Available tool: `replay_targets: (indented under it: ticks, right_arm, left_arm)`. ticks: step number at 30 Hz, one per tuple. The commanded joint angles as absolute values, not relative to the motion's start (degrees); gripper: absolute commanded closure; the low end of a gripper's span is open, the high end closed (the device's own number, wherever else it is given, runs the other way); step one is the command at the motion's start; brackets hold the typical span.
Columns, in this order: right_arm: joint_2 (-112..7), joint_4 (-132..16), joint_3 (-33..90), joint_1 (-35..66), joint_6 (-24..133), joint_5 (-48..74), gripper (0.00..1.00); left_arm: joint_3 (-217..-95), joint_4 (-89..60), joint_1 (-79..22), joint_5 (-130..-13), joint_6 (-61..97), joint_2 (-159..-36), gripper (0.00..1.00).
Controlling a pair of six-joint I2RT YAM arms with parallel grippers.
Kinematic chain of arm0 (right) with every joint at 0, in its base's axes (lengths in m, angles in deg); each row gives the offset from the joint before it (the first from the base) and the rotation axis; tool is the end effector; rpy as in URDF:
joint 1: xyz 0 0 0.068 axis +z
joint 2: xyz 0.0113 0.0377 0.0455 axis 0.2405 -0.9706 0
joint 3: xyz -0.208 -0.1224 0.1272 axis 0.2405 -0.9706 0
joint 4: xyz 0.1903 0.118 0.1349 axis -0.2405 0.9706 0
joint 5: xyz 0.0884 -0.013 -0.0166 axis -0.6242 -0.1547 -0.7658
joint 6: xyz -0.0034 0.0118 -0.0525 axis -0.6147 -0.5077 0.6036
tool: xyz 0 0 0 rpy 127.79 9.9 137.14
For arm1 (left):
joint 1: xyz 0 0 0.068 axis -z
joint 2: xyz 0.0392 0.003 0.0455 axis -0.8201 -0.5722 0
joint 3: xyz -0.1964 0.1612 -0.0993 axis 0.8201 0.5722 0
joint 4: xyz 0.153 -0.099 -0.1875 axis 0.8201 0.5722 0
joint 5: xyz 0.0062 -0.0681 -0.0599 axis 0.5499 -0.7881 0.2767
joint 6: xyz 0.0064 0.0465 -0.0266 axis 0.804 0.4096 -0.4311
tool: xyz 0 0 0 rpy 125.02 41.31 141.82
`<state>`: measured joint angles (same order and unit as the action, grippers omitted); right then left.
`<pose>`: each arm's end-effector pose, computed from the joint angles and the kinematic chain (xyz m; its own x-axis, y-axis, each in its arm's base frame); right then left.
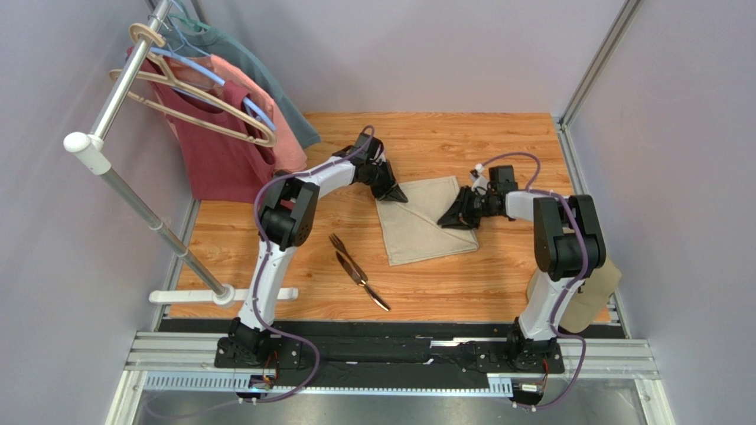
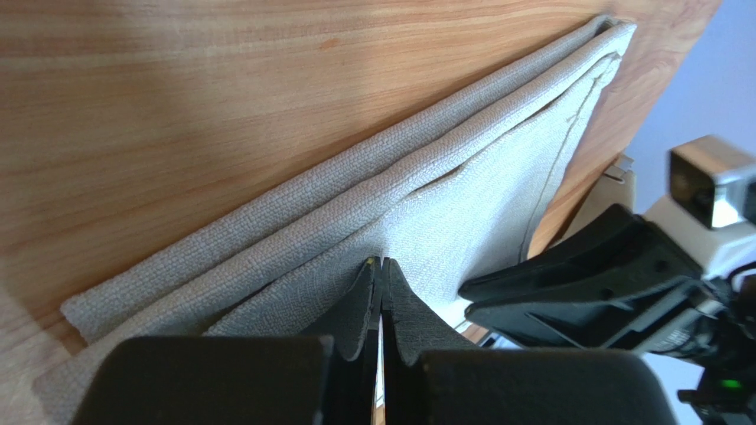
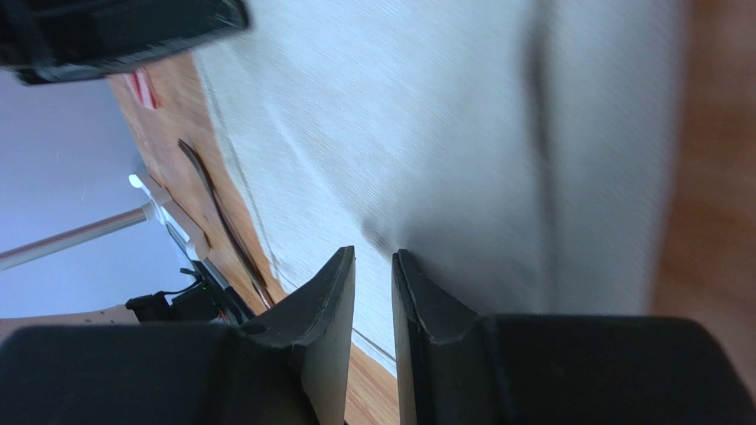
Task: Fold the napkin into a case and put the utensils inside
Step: Smooth out the upper triangle-folded napkin at the center of the board.
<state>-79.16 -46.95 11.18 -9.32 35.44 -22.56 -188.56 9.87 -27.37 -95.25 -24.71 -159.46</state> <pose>0.3518 0.0525 0.1300 -0.9533 0.2459 -0.1753 0.0345 0.6653 0.7458 0.4453 -0.2554 0.1255 -0.9633 -0.2684 0.0077 -0.1913 0.6660 -0.7210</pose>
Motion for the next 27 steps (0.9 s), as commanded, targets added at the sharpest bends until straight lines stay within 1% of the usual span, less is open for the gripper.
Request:
replay_targets:
  ticks: [1,3,5,7,10,12,15,16,21,25,27]
  right_arm:
    - [-72.99,-49.28,4.94,-13.39,35.29,-22.28,0.74]
    - [-70.61,-48.14,3.53,-13.39,35.29,-19.91,0.74]
    - [-68.86,-47.00,3.70,-13.39,34.67,-19.98,0.73]
    - [-67.01,-46.29,4.48,-13.04,34.32,-19.82,0.73]
    - [-64.19,-45.49,4.49,-12.77,33.45,-19.46,0.72]
    - [-63.49,-45.49,4.05,-12.86,33.36,-18.15,0.72]
    - [-64.27,-45.67,1.25,-13.48,33.79,-17.26,0.72]
    - [-64.45,-46.45,-0.85,-15.91,33.79,-17.26,0.72]
    - [-63.31,-47.16,-6.93,-20.06,34.93,-15.24,0.72]
    - [-61.12,-44.36,-7.91,-20.78,36.34,-13.40,0.72]
    - [-57.35,-43.04,-7.21,-20.69,35.73,-14.36,0.72]
  left_arm:
    - [-192.16,14.39,-27.76,-92.35,-21.82,-160.61,0.99]
    - [-193.91,15.78,-27.33,-91.57,-20.77,-160.00,0.98]
    - [-195.58,17.11,-26.28,-90.33,-18.57,-158.34,0.94]
    - [-195.24,16.77,-25.22,-89.72,-18.04,-156.49,0.89]
    - [-192.44,13.26,-22.85,-91.38,-20.31,-153.32,0.87]
    - [-188.32,6.88,-21.36,-94.61,-23.03,-152.36,0.87]
    - [-186.02,3.94,-20.03,-96.74,-27.17,-154.19,0.89]
    - [-185.83,4.28,-19.85,-96.40,-27.44,-154.72,0.90]
    - [-183.64,5.15,-21.61,-94.11,-27.44,-157.62,0.90]
    - [-184.78,7.09,-22.84,-93.41,-26.04,-158.59,0.91]
    - [-186.09,8.84,-22.93,-92.62,-24.38,-158.07,0.91]
